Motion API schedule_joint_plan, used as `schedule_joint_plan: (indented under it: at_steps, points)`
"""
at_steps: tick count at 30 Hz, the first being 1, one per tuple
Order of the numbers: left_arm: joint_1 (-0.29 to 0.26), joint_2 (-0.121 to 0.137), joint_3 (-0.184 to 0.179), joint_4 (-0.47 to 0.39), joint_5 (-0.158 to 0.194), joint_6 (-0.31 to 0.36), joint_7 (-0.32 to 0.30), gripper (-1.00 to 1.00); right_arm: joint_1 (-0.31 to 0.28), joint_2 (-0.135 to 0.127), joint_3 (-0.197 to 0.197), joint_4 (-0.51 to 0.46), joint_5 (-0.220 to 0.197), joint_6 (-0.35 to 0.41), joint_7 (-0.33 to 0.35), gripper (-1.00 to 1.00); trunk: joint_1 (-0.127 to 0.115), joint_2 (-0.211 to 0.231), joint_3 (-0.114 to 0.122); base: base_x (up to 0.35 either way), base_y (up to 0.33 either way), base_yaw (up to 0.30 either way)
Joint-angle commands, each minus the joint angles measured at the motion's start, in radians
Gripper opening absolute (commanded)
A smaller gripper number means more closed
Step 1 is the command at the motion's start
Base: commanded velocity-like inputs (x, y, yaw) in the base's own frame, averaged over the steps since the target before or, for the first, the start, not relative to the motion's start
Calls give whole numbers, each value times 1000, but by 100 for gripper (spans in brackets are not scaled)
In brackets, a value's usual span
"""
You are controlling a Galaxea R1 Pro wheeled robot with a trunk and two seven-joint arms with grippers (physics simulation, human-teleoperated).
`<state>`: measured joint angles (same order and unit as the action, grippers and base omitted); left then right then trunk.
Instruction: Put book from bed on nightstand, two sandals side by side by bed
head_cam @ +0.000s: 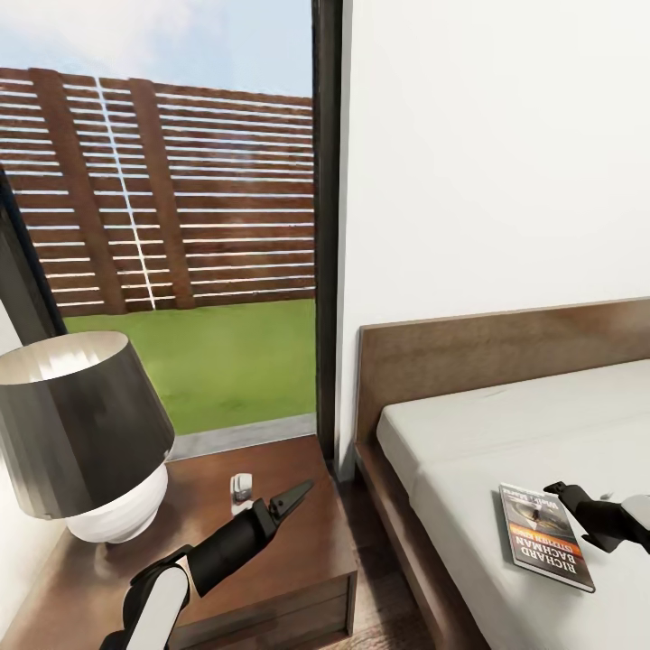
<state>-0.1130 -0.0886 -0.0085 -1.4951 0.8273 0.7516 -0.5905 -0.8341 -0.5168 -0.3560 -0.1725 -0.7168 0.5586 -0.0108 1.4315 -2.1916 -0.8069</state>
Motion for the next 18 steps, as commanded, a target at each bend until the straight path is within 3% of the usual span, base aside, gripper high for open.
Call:
schedule_joint_plan:
  at_steps: [1,18]
  points:
    - [-1,0,1,0,4,6,0,100,0,0,-3,-1,-1,4,-1,100,0,0,-1,0,0,0]
    - [-1,0,2,1,4,6,0,100,0,2,-3,-1,0,2,-1,100,0,0,-1,0,0,0]
